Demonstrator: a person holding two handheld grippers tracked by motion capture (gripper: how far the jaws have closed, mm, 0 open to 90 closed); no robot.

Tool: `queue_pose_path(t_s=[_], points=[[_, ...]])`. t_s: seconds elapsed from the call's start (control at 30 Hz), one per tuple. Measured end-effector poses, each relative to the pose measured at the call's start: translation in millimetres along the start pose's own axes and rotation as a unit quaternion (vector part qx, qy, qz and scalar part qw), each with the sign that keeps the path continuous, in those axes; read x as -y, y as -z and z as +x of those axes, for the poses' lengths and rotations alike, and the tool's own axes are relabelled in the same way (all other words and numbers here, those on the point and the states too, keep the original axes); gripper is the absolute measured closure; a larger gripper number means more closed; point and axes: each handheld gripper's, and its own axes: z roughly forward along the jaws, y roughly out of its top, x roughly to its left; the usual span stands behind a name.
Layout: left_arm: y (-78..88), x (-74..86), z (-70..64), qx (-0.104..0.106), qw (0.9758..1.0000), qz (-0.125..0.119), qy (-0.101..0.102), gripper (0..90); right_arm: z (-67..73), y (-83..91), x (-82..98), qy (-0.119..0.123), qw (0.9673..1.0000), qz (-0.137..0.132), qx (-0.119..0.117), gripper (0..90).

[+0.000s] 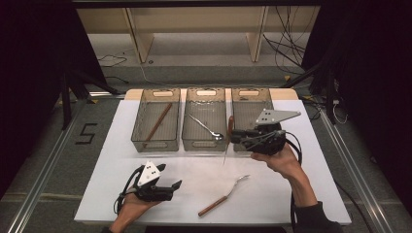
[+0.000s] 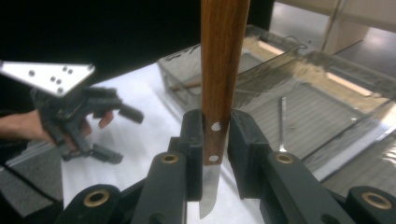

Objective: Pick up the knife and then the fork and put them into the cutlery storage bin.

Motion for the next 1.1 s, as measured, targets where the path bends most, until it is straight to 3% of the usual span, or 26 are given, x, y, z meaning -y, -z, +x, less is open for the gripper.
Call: queue_pose_path(t_s=[0.53,0.93,1.1], points=[[0.0,-0.2,0.5,0.000,1.0000,-0.001,0.000,18.2,-55.3,25.1,-37.0,-0.047,0.9957,-0.014,0.079,76.8],[0.4,-0.1,1.1,-0.001,1.0000,-0.003,0.001,18.1,-92.8,28.9,-52.7,-0.080,0.9877,-0.014,0.134,76.7],[0.6,-0.3,1.0,-0.001,1.0000,-0.002,0.001,18.2,-106.4,21.8,-47.4,-0.089,0.9837,0.008,0.156,76.7]])
